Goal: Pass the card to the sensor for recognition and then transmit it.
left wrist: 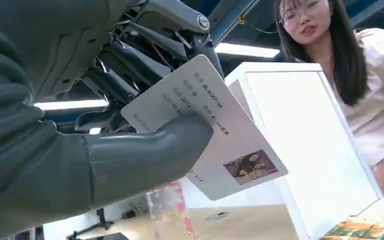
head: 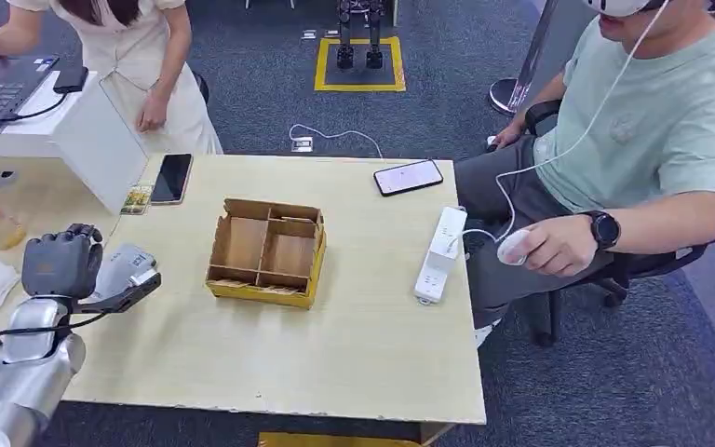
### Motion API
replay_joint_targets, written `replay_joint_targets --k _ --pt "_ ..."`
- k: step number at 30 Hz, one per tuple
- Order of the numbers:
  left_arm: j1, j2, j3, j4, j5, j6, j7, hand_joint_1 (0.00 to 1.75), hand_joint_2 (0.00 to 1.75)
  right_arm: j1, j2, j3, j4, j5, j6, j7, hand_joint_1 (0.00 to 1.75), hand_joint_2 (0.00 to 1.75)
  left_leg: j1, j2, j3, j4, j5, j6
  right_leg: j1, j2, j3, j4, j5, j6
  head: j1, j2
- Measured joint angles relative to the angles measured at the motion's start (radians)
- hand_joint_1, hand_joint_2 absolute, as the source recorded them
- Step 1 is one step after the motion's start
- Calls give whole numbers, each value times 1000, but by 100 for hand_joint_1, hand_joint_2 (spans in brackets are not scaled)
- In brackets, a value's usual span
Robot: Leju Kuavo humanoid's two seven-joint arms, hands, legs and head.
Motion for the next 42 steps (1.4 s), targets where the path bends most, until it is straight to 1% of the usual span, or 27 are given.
replay_joint_targets --k 3,8,15,26,31,38,42 --pt "1 5 14 8 -6 0 5 175 175 0 2 -5 0 1 -1 -2 0 175 0 0 0 0 0 0 0 0 0 0 0 0 0 0" --pt "3 13 34 24 -14 0 -4 175 175 -1 5 -15 0 5 -2 -4 0 175 0 0 0 0 0 0 0 -1 0 0 0 0 0 0" --pt "4 13 55 58 -19 0 2 175 175 -2 6 -20 0 8 -1 -10 0 175 0 0 0 0 0 0 0 0 0 0 0 0 0 0" --pt "7 13 65 79 -19 0 3 175 175 -2 6 -21 0 8 -1 -12 0 175 0 -1 0 0 0 0 0 -1 0 0 0 0 0 0" --pt "22 16 76 84 -37 0 27 175 175 -2 6 -23 0 11 -2 -16 0 175 0 -1 0 0 0 0 0 0 0 0 0 0 0 0" --pt "44 15 89 106 -50 0 32 175 175 -2 7 -29 0 11 -7 -17 0 175 0 -1 0 0 0 0 0 -1 0 0 0 0 0 0" --pt "59 7 99 111 -64 0 25 175 175 -4 8 -44 0 9 -20 -43 0 175 0 -1 0 0 0 0 0 -1 0 0 0 0 0 0"
